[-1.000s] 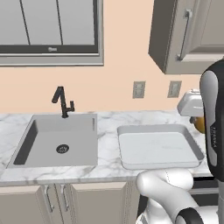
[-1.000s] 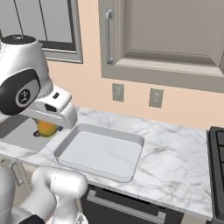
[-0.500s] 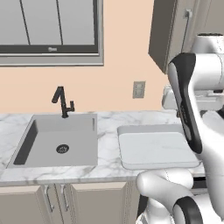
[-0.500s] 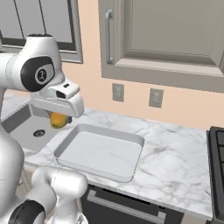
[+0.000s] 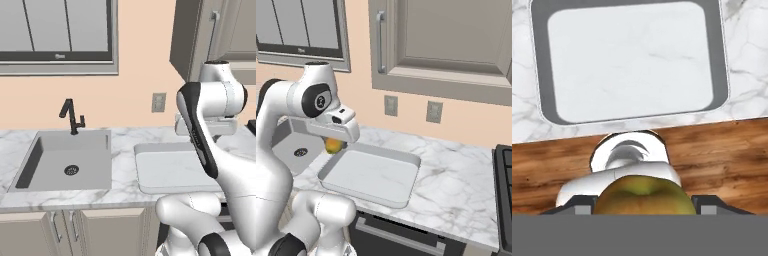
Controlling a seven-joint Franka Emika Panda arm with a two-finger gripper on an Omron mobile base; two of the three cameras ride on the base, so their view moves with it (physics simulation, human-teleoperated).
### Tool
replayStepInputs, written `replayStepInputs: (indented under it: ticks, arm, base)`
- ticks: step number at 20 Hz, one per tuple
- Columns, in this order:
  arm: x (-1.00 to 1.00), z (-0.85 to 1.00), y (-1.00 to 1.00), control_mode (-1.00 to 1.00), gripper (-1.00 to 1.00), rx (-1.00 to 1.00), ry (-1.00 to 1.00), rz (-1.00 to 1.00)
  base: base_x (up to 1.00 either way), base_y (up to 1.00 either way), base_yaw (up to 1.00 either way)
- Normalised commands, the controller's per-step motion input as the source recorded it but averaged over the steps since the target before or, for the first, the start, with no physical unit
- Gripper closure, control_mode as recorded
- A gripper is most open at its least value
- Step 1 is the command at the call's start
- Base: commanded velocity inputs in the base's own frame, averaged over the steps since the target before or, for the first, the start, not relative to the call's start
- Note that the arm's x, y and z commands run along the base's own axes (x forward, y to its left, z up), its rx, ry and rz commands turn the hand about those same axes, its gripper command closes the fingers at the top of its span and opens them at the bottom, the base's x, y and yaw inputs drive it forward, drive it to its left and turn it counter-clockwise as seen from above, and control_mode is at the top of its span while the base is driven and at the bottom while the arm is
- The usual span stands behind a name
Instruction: Pick up both apples from the fridge and place them inside the tupperware on the counter.
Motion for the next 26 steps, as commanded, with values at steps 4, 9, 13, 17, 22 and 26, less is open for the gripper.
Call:
replayStepInputs:
  ticks: [4,9,13,17,22,26]
  arm:
    - [0.55,-0.56,-0.01,-1.00,1.00,0.00,0.00,0.00]
    - [0.61,-0.58,-0.01,-1.00,1.00,0.00,0.00,0.00]
    - [0.60,-0.65,0.00,-1.00,1.00,-0.04,0.00,0.00]
    - [0.52,-0.69,-0.03,-1.00,1.00,-0.04,0.00,0.00]
    - [0.38,-0.71,-0.03,-1.00,1.00,-0.04,0.00,0.00]
    - [0.25,-0.54,-0.03,-1.00,1.00,0.00,0.00,0.00]
  base:
    - [0.00,0.00,0.00]
    - [0.00,0.00,0.00]
    - [0.00,0.00,0.00]
    - [0.00,0.00,0.00]
    - [0.00,0.00,0.00]
    - [0.00,0.00,0.00]
